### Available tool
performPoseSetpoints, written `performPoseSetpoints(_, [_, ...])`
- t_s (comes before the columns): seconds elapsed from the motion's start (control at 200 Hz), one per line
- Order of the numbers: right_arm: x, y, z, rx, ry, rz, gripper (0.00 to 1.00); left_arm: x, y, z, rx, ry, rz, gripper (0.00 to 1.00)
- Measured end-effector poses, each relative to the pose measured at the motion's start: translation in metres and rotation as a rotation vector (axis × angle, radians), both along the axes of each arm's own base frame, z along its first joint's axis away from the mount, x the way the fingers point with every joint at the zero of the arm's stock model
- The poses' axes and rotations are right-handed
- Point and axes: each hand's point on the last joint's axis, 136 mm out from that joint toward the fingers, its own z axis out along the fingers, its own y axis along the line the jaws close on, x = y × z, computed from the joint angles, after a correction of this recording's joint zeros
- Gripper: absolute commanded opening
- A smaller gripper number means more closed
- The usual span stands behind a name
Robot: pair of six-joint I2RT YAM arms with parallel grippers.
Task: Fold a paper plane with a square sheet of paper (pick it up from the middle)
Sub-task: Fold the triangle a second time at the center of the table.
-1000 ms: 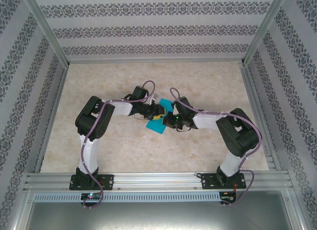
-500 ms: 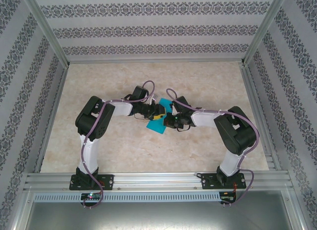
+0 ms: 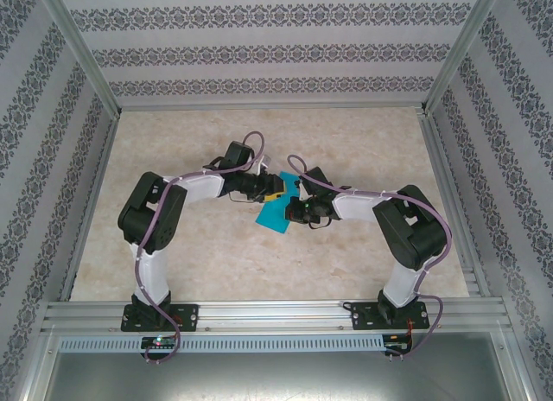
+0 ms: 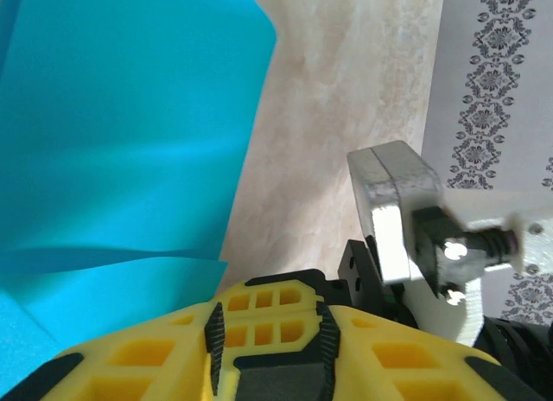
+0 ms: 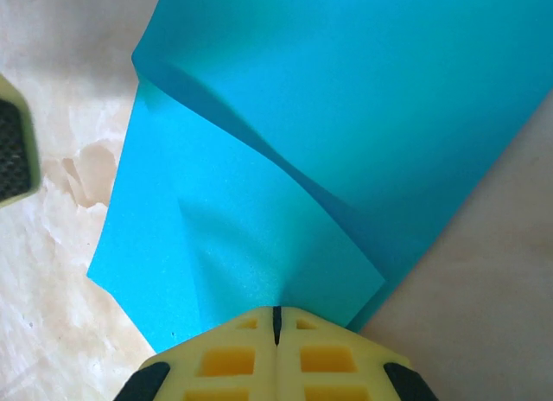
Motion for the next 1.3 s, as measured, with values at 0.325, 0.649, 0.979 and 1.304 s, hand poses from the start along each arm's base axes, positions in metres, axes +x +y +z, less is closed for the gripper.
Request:
performPoseSetpoints(0.325, [0.000, 0.000, 0.000, -0.001, -0.007, 0.009, 0.00, -0.004, 0.003, -0.025, 0.061, 0.038, -0.043, 0.20])
performPoseSetpoints(0.649, [0.000, 0.001, 0.000, -0.013, -0.003, 0.023, 0.00, 0.004, 0.006, -0.046, 0.143, 0.029, -0.066, 0.10])
performPoseSetpoints(0.979, [-0.001, 0.001, 0.000, -0.038, -0.017, 0.049, 0.00, 0.011, 0.011, -0.059, 0.216, 0.017, -0.075, 0.10])
performPoseSetpoints(1.304, [-0.001, 0.002, 0.000, -0.069, -0.035, 0.079, 0.00, 0.017, 0.014, -0.059, 0.258, 0.008, -0.082, 0.10])
